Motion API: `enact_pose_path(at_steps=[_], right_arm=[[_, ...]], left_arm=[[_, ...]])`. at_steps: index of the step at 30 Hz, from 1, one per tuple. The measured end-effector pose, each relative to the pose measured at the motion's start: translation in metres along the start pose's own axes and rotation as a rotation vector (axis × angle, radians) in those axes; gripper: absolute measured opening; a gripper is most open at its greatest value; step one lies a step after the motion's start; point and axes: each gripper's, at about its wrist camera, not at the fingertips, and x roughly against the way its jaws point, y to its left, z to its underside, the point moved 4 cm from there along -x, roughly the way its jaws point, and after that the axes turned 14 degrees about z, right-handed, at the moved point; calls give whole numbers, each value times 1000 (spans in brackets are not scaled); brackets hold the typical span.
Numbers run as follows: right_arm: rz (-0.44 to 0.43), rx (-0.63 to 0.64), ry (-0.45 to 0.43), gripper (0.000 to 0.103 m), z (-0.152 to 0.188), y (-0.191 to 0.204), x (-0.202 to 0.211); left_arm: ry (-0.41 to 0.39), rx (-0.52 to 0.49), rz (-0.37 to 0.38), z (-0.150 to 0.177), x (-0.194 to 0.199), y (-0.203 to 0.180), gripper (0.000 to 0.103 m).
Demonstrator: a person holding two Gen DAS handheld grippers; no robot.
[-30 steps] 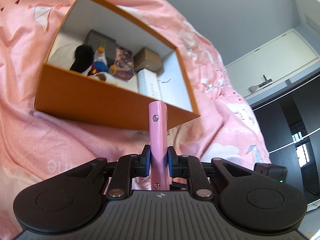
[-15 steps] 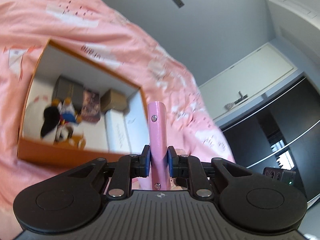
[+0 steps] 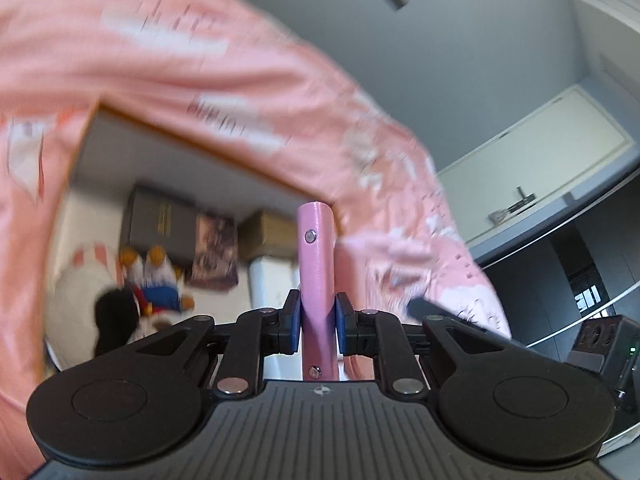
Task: Organize objects
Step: 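Lower the pink pouch and white box into the box and open both grippers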
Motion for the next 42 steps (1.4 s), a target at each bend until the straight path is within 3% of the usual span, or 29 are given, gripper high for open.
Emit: enact_pose_path(at_steps=[4,11,14,21,24,26,28,33,39,42], right_arm=[[20,-28,35,20,2,-4,-27],[62,-21,51,20,2,-12,-53],[58,-24,55,20,1,-14,-59],[67,33,45,20,4,-7,-69],[70,42,56,20,6,-7,-73],[72,38,64,20,8,-8,-75],[72,34,71,20,9,-8,-76],[75,31,77,21,11,-8,-77],[79,21,86,21,13,-8,-76],[54,7,111,21,16,-5,-78]], left_arm=[[74,77,-49,7,-31,31,19],[159,168,-70,14,-65,62,18],[201,208,-119,19,-75,72,18],[278,206,-203,22,-86,74,19],[300,181,-241,23,-87,71,24],[310,153,-250,24,-85,68,31],[317,129,-252,26,-83,64,45],[311,16,-288,24,-76,48,62],[204,-78,-238,11,-55,28,63],[117,-136,-266,-1,-43,17,66]])
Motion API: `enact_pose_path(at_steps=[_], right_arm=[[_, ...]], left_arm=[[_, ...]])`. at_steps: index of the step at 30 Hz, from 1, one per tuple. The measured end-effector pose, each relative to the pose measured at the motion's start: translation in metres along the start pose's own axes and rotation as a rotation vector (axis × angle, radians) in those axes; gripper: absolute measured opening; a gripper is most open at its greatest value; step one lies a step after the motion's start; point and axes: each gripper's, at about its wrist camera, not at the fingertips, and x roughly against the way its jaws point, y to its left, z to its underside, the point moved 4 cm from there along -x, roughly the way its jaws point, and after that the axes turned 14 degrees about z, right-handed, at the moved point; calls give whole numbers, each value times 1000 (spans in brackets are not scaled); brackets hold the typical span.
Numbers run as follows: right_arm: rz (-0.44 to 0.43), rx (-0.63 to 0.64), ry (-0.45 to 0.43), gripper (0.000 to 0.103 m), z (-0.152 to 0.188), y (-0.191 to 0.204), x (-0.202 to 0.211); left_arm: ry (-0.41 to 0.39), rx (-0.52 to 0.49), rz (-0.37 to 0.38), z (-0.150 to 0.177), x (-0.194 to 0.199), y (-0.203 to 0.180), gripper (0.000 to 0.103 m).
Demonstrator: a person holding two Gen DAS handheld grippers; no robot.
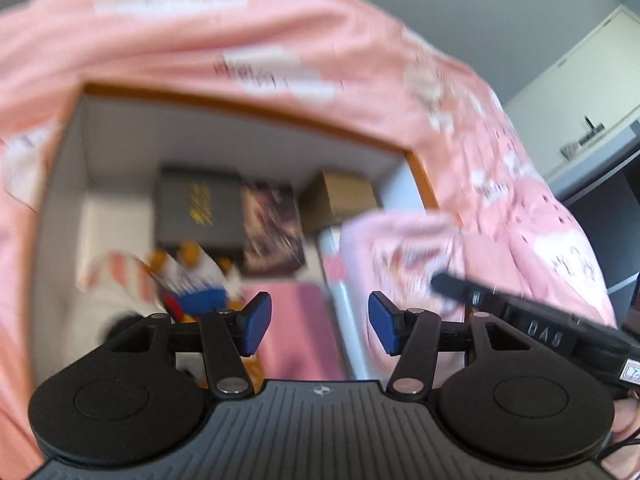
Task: Organize objects
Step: 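Lower the pink pouch and white box into the box and open both grippers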
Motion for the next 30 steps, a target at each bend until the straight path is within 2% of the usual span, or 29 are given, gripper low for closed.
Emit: enact_pose_path(at_steps=[4,6,8,11,15,26,30], right_arm=[[-71,-41,87,21,4,9,-9],[-90,-56,129,21,7,13,-15],[-88,-54,156,21,9,16,-20],[-90,-57,196,22,11,18,-28],[-92,-26,231,22,11,26,-37],[-84,53,300,22,20,44,-62],[-50,80,303,24,24,47,-69]], left_arm=[[-86,-85,-42,-3,17,-5,68],[-89,-133,-32,-3,22,-10,70],[-91,-176,-78,1,27,-12,70],[-145,-256,-159,8,35,-14,70],[-183,-282,-231,17,45,-9,70],[-158,-266,-216,26,50,1,68],[-152,-258,-209,28,49,3,68]])
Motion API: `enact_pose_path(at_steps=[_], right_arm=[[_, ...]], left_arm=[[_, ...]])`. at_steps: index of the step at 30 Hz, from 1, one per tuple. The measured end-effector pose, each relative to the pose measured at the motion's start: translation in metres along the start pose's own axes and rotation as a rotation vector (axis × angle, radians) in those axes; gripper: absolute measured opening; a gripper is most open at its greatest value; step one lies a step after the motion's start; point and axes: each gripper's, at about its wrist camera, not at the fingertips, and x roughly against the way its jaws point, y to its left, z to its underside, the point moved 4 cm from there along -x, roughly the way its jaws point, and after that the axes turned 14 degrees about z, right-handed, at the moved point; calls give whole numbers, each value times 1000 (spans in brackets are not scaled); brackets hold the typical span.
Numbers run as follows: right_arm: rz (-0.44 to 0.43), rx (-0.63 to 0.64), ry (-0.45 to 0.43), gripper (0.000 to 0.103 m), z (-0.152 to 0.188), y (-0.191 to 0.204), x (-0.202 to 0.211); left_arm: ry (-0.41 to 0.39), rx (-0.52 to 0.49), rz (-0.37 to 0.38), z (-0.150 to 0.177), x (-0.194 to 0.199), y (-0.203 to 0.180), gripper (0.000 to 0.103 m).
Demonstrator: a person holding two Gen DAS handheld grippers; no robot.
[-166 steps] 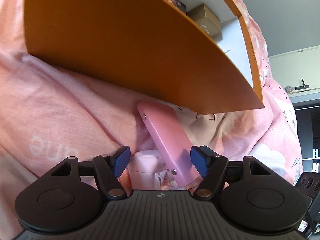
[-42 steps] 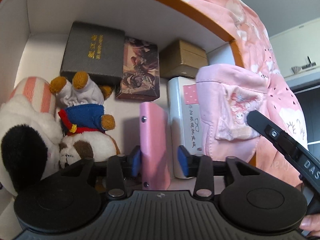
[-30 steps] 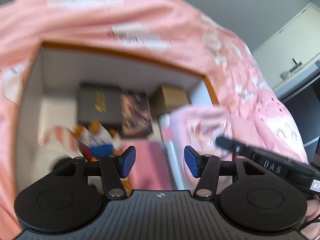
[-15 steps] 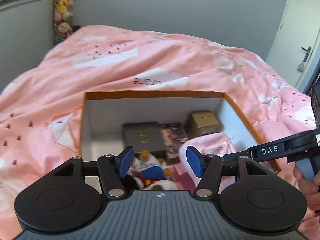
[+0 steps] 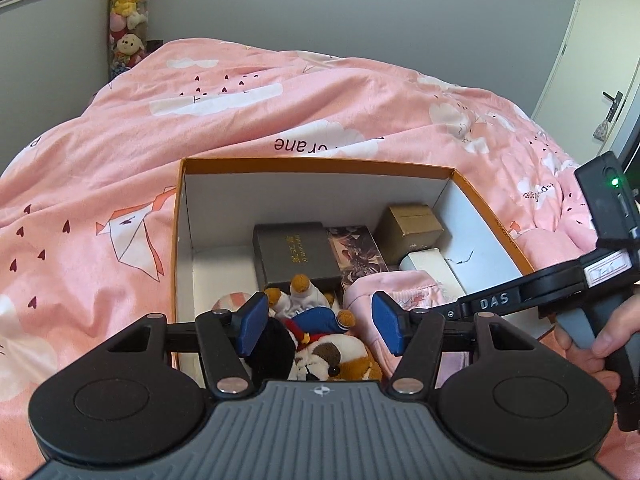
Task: Organize objects
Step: 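Lower the pink pouch and white box into the box and open both grippers, then move both grippers out of the box toward the crocheted fruit and tape measure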
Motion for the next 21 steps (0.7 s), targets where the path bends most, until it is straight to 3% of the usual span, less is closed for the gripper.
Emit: enact_pose_path(at_steps=[6,9,14,21], right_arm=[[50,46,-45,30,2,2,4],[74,70,-93,40,5,3,15],[70,113,-218,58,17,7,52],[105,98,-412,66,47,0,112]], left_arm=[[16,-11,28,3,7,-8,68],[42,-3,69,5,13,-14,68],[34,-42,83,12,31,-33,68],[71,-22,127,31,51,-44,68]])
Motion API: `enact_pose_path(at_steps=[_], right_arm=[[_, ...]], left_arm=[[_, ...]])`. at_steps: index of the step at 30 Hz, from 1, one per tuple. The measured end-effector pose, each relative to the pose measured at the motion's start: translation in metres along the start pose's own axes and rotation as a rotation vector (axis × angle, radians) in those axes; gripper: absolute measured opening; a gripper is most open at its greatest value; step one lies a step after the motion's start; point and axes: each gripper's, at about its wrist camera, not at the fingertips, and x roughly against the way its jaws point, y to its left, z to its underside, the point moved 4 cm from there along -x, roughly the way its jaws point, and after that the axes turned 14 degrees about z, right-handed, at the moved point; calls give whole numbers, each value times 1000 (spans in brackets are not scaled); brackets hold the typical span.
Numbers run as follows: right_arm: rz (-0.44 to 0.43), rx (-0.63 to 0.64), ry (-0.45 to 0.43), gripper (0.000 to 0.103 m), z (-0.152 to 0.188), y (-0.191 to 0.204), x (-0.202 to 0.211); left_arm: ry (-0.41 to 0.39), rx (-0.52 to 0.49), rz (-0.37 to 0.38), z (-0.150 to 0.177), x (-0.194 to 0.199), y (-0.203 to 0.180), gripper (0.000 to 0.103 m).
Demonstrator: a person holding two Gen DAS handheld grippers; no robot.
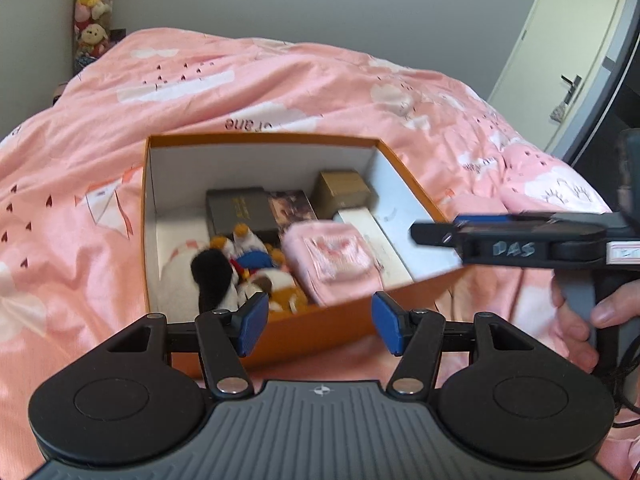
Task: Organize objects
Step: 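Move both grippers out of the box toward the crocheted fruit and tape measure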
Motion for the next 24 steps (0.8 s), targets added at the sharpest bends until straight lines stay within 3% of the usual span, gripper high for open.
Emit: enact_pose_path(at_steps=[7,13,18,24], right_arm=[[-51,-67,-21,66,30,-2,38],[-104,-81,110,61,66,17,30],[-157,-17,242,58,94,42,19],[-234,-32,421,46,128,57,1]], left_arm=[[104,52,25,35,6,2,67],[169,91,25,58,15,9,65],[247,101,44,81,18,10,65],[363,71,25,107,13,8,65]])
